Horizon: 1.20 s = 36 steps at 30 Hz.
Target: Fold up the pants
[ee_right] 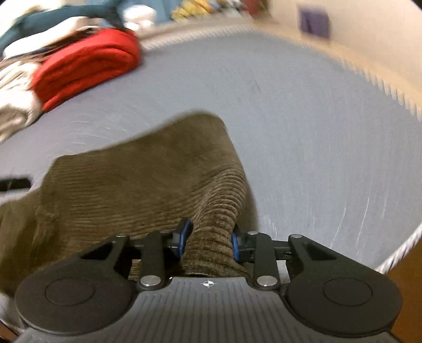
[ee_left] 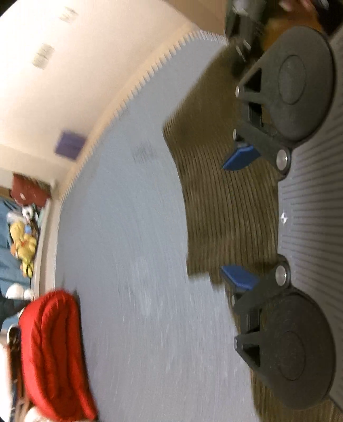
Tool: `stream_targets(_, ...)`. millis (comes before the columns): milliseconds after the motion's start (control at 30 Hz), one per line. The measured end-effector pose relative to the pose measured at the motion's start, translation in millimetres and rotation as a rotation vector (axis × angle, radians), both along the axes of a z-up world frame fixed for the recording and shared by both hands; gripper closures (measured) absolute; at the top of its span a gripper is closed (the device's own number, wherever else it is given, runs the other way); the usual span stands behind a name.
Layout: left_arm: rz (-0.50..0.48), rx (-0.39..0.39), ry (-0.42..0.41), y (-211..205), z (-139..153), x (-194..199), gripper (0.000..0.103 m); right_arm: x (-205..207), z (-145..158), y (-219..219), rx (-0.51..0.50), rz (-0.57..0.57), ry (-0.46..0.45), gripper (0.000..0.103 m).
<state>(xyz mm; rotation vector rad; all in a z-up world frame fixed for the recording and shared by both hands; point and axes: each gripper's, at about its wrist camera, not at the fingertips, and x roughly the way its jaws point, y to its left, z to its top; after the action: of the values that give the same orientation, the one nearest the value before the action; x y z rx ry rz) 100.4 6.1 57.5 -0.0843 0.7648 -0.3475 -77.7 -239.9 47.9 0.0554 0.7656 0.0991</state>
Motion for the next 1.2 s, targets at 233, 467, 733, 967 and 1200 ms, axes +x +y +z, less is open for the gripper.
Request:
stream_targets(233,-0.214,-0.395,0.123,-18.4,23.2,2.5,0.001,-72.2,34.4,110.1,-0.291,0.411,-0.342,0.073)
stream_targets(467,-0.114,-0.151,0.150,-19.3,16.0,6.5,0.018,-114.1,26.2,178.4,-0.405,0.671,-0.468,0.073)
stream_targets(733,-0.006,-0.037,0.162,41.1,8.7,0.2,0.081,-108.2,36.1,204.2,-0.289,0.769,-0.384,0.069)
stream_targets(967,0.181,-0.075,0.169,150.9,22.6,-33.9,0.081,-95.3,83.9,184.8,0.145,0.889,-0.419,0.023)
stream_targets(1200,0.401,-0.017,0.249,230.1,4.9,-54.8,0.052,2.3,38.0,172.4,0.316,0.525,-0.059,0.014)
